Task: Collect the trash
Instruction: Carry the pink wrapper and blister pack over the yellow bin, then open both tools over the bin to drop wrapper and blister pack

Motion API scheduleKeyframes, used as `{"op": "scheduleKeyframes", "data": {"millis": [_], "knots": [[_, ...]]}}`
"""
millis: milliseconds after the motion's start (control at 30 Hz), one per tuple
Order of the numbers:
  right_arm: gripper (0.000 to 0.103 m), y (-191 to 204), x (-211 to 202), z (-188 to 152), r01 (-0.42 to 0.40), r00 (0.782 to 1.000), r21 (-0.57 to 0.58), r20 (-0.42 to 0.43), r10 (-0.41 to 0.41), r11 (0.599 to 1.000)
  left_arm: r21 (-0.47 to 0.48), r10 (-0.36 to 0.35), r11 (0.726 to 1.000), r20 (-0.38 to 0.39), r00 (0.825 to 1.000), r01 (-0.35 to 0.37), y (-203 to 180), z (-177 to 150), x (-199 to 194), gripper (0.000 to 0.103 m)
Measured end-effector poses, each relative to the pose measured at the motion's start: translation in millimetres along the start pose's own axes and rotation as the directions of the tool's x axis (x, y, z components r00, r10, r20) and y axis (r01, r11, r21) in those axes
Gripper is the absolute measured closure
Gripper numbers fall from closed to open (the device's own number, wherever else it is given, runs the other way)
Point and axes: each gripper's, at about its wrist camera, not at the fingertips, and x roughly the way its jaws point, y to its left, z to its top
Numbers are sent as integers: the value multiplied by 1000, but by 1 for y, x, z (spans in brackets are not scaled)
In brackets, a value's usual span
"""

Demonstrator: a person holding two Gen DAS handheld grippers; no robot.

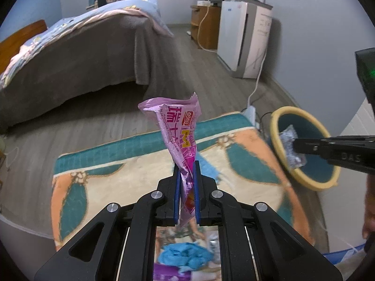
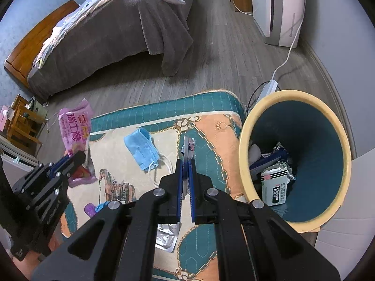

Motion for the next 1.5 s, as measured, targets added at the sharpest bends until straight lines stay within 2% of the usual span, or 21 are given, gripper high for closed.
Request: {"op": "scheduleKeyframes", "data": {"millis": [300, 400, 600, 767, 900, 1000, 1333, 1367, 1400, 1433, 1467, 1500], "knots": [[98, -13, -29, 17, 25, 998, -19, 66, -23, 1000, 42, -50, 998, 12, 999, 49, -28, 8, -8, 93], [98, -24, -33, 22, 57, 995, -19, 80, -55, 998, 56, -64, 996, 7, 998, 63, -37, 9, -6, 93], [98, -61, -36, 25, 113, 990, 24, 84, -114, 993, 65, -113, 991, -19, 993, 114, -63, 15, 3, 93], [98, -98, -36, 23, 165, 983, 84, 68, -171, 983, 138, -131, 981, -25, 991, 134, -98, 23, 8, 93], [98, -122, -32, 20, 199, 978, 115, 42, -205, 973, 203, -156, 966, -50, 987, 163, -132, 28, 15, 93], [98, -132, -31, 17, 269, 961, 101, 33, -274, 958, 245, -177, 951, -67, 982, 188, -152, 28, 21, 93], [96, -158, -33, 13, 307, 948, 177, 26, -316, 935, 341, -247, 900, -118, 962, 273, -210, 30, 53, 92], [94, -159, -34, 14, 314, 946, 180, 28, -324, 932, 340, -247, 900, -115, 962, 272, -213, 31, 55, 83], [86, -159, -35, 15, 316, 944, 185, 34, -327, 930, 333, -249, 903, -115, 962, 273, -215, 32, 56, 77], [79, -158, -36, 16, 313, 944, 193, 42, -327, 930, 322, -250, 906, -113, 962, 274, -215, 33, 57, 63], [62, -158, -38, 17, 314, 943, 199, 50, -330, 928, 313, -251, 910, -108, 962, 272, -215, 33, 57, 50], [52, -157, -40, 17, 317, 941, 199, 59, -334, 928, 306, -254, 912, -102, 962, 274, -213, 33, 57, 46]]}}
